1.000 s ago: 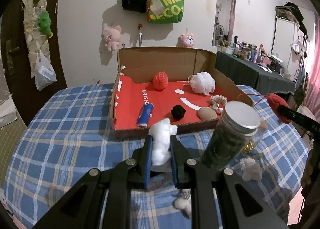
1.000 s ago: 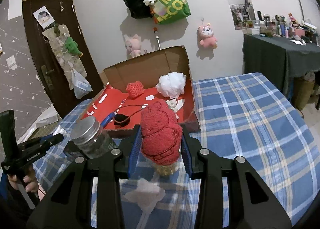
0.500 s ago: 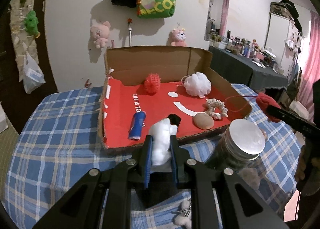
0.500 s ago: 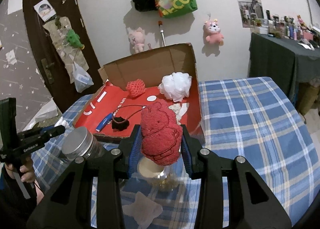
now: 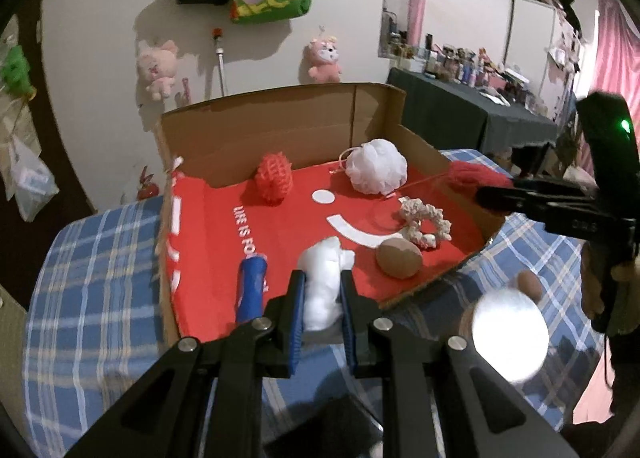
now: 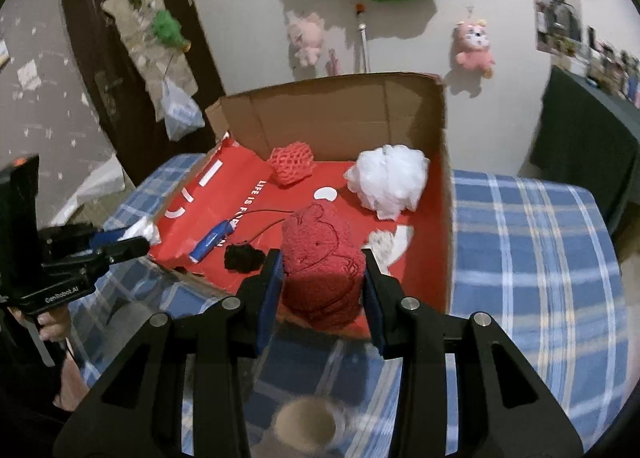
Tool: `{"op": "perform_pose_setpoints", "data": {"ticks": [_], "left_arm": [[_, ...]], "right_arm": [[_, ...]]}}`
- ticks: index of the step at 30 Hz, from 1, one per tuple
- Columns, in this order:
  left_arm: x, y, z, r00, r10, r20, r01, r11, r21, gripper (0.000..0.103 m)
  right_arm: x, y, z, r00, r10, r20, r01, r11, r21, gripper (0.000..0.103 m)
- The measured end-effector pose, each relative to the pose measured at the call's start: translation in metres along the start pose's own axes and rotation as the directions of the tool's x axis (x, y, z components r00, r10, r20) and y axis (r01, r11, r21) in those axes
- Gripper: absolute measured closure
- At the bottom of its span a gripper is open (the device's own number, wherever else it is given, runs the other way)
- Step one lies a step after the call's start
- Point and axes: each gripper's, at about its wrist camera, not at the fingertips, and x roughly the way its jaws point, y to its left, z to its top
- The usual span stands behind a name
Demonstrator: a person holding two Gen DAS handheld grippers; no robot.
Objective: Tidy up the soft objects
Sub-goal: 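Lift and carry the white item and red bear over into the box, then open the left tool releasing the white item while the right tool releases the red bear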
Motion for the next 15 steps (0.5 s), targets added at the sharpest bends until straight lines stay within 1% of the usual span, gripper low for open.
{"op": "perform_pose_setpoints", "data": {"ticks": [3, 8, 11, 12, 13, 15], "left_arm": [[0.021, 0.004, 0.014, 0.999, -0.01, -0.042, 0.011, 1.0, 0.018, 0.085], [0.067, 0.019, 0.04, 0.989, -0.021, -0.145, 0.02, 1.0, -0.006, 0.085], [0.093, 0.029, 0.051, 0.981, -0.009, -0.196, 0.004, 1.0, -0.026, 0.085], [0.102, 0.032, 0.053, 0.976, -0.011, -0.216, 0.005, 1.0, -0.028, 0.085], [0.111, 0.035, 0.055, 0.972, -0.005, -0.234, -0.003, 0.999, -0.033, 0.085], [0.132, 0.043, 0.057, 0.96, -0.001, -0.281, -0.013, 0.999, -0.05, 0.085]], "right_arm": [[0.023, 0.005, 0.017, 0.999, -0.01, -0.054, 0.007, 0.998, -0.056, 0.067], [0.069, 0.005, 0.042, 0.985, 0.0, -0.171, -0.014, 0.996, -0.084, 0.067], [0.098, 0.001, 0.054, 0.97, 0.0, -0.243, -0.02, 0.997, -0.08, 0.067], [0.108, 0.0, 0.058, 0.962, -0.003, -0.272, -0.019, 0.997, -0.077, 0.067], [0.115, -0.001, 0.06, 0.959, -0.006, -0.283, -0.016, 0.997, -0.074, 0.067], [0.132, -0.004, 0.063, 0.944, -0.015, -0.329, -0.006, 0.998, -0.064, 0.067]]}}
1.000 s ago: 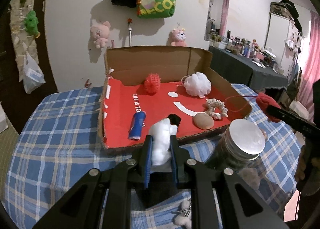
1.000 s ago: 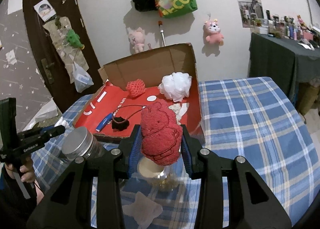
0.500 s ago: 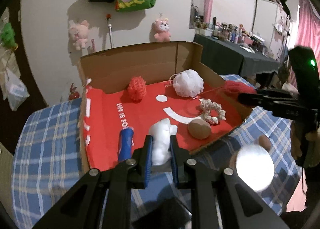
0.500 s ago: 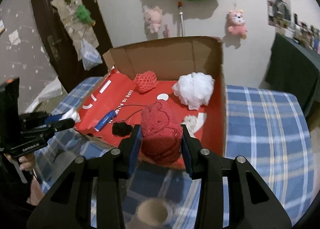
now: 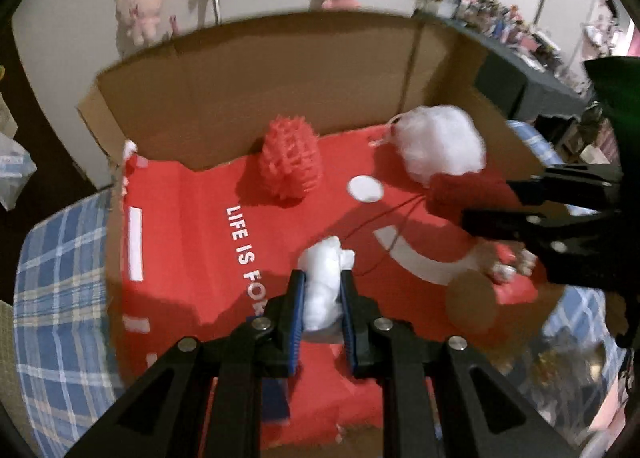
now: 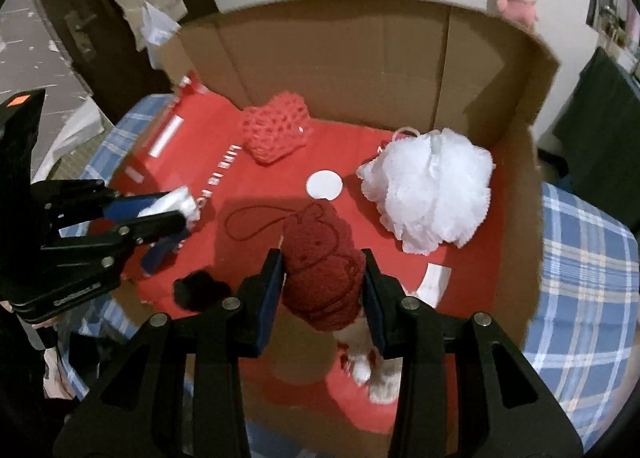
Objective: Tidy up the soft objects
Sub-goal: 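Open the left tool releasing the white item while the right tool releases the red bear, then withdraw both open tools from the box back over the table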
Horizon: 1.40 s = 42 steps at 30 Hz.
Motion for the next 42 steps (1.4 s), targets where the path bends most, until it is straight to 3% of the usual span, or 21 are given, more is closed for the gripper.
{"op": "perform_pose_setpoints", "data": {"ticks": [4, 11, 24, 26, 29, 35, 38, 42], "left_arm": [[0.023, 0.011, 0.007, 0.999, 0.007, -0.054, -0.009, 0.999, -0.039, 0.085], [0.038, 0.013, 0.01, 0.996, 0.042, -0.082, -0.045, 0.998, -0.042, 0.084], [0.048, 0.007, 0.01, 0.994, 0.072, -0.086, -0.074, 0.997, -0.025, 0.076], [0.048, 0.007, 0.01, 0.994, 0.072, -0.086, -0.074, 0.997, -0.022, 0.065], [0.048, 0.007, 0.01, 0.994, 0.077, -0.082, -0.078, 0.997, -0.013, 0.062], [0.044, 0.01, 0.01, 0.995, 0.071, -0.076, -0.074, 0.997, -0.032, 0.049], [0.035, 0.01, 0.011, 0.996, 0.076, -0.049, -0.079, 0.996, -0.043, 0.032], [0.016, 0.009, 0.01, 0.998, 0.064, -0.008, -0.064, 0.996, -0.061, 0.025]], "right_arm": [[0.017, -0.002, 0.009, 0.998, -0.028, -0.052, 0.028, 1.0, 0.004, 0.067], [0.042, -0.003, 0.013, 0.989, -0.076, -0.129, 0.075, 0.997, -0.014, 0.065], [0.051, 0.002, 0.007, 0.978, -0.121, -0.171, 0.114, 0.992, -0.052, 0.064], [0.054, 0.005, 0.007, 0.977, -0.125, -0.172, 0.117, 0.991, -0.059, 0.06], [0.055, 0.004, 0.006, 0.976, -0.122, -0.179, 0.114, 0.992, -0.055, 0.047], [0.059, 0.007, 0.008, 0.976, -0.131, -0.174, 0.122, 0.99, -0.064, 0.046], [0.052, 0.009, 0.008, 0.979, -0.129, -0.16, 0.12, 0.991, -0.062, 0.034], [0.037, 0.009, 0.007, 0.983, -0.133, -0.125, 0.128, 0.99, -0.053, 0.032]]}}
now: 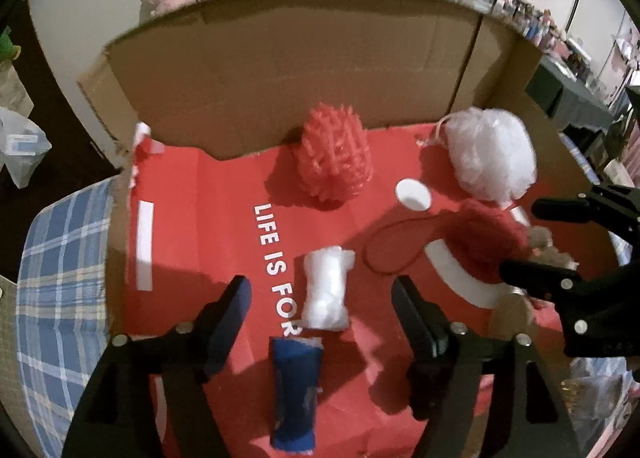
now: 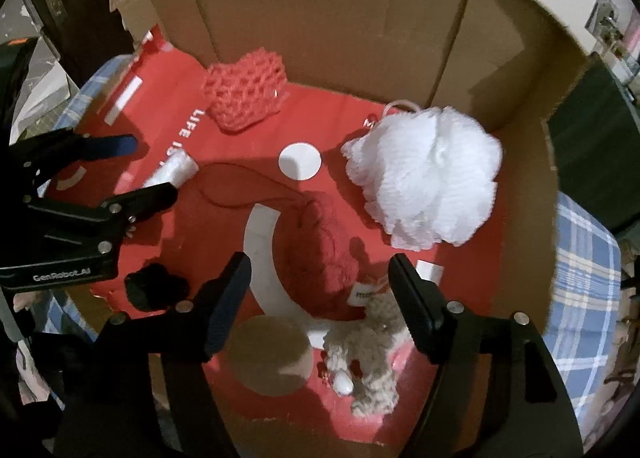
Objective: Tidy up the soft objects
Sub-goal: 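Withdraw both open tools from the box back over the table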
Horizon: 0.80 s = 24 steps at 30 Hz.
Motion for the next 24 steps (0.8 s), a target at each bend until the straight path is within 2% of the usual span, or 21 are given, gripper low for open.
{"op": "perform_pose_setpoints", "data": {"ticks": [6, 9, 14, 21, 24], "left_arm": [[-0.042, -0.006, -0.009, 0.995, -0.01, 0.095, 0.01, 1.0, 0.008, 0.014], [-0.068, -0.011, -0.019, 0.987, -0.011, 0.162, 0.009, 1.0, 0.014, 0.008], [-0.11, -0.019, -0.04, 0.968, -0.007, 0.251, 0.004, 1.0, 0.009, 0.006], [-0.164, -0.025, -0.072, 0.93, 0.008, 0.367, -0.002, 1.0, -0.017, 0.001], [-0.188, -0.026, -0.088, 0.913, 0.005, 0.409, 0.008, 1.0, -0.029, 0.001]], "right_arm": [[-0.036, -0.002, -0.01, 0.998, 0.007, 0.069, -0.009, 1.0, 0.029, 0.031], [-0.061, -0.002, -0.02, 0.992, 0.007, 0.124, -0.012, 0.999, 0.043, 0.026], [-0.106, -0.003, -0.034, 0.977, -0.007, 0.212, -0.006, 0.998, 0.059, 0.025], [-0.165, 0.011, -0.066, 0.936, -0.054, 0.347, 0.034, 0.997, 0.064, 0.021], [-0.189, 0.019, -0.084, 0.913, -0.042, 0.406, 0.017, 0.998, 0.065, 0.021]]}}
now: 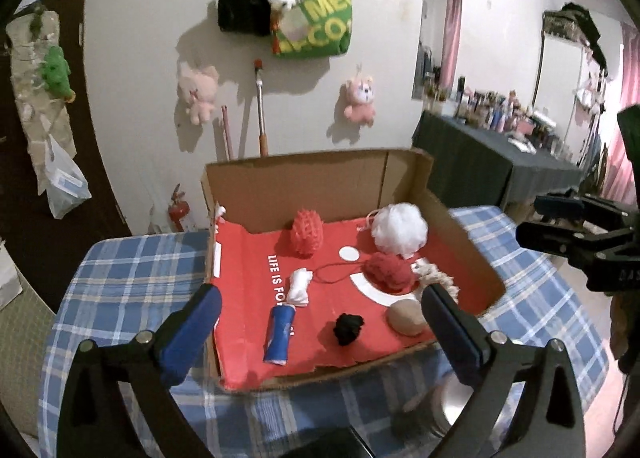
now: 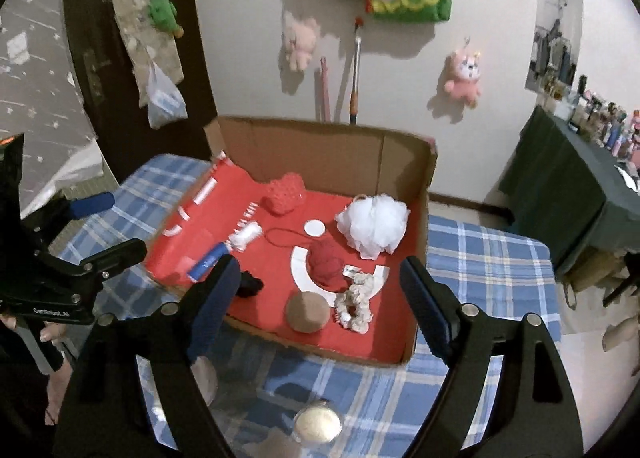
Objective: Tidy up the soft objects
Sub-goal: 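Withdraw both open tools from the box back over the table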
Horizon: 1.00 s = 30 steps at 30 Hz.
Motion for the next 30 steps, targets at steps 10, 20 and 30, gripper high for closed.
{"op": "perform_pose_setpoints", "data": {"ticks": [10, 20, 30], "left_arm": [[-0.079, -0.014, -0.032, 0.989, 0.041, 0.14, -0.039, 0.999, -0.024, 0.0], [-0.125, -0.032, -0.093, 0.972, 0.059, 0.226, -0.042, 0.996, -0.079, 0.0], [-0.113, -0.041, -0.147, 0.973, 0.1, 0.207, -0.078, 0.99, -0.116, 0.0]], "right_arm": [[-0.092, 0.032, -0.045, 0.979, -0.038, 0.2, 0.045, 0.998, -0.031, 0.009], [-0.139, 0.059, -0.117, 0.942, -0.042, 0.332, 0.04, 0.999, 0.012, 0.006], [-0.133, 0.071, -0.18, 0.921, -0.124, 0.369, 0.104, 0.992, 0.073, 0.004]]}}
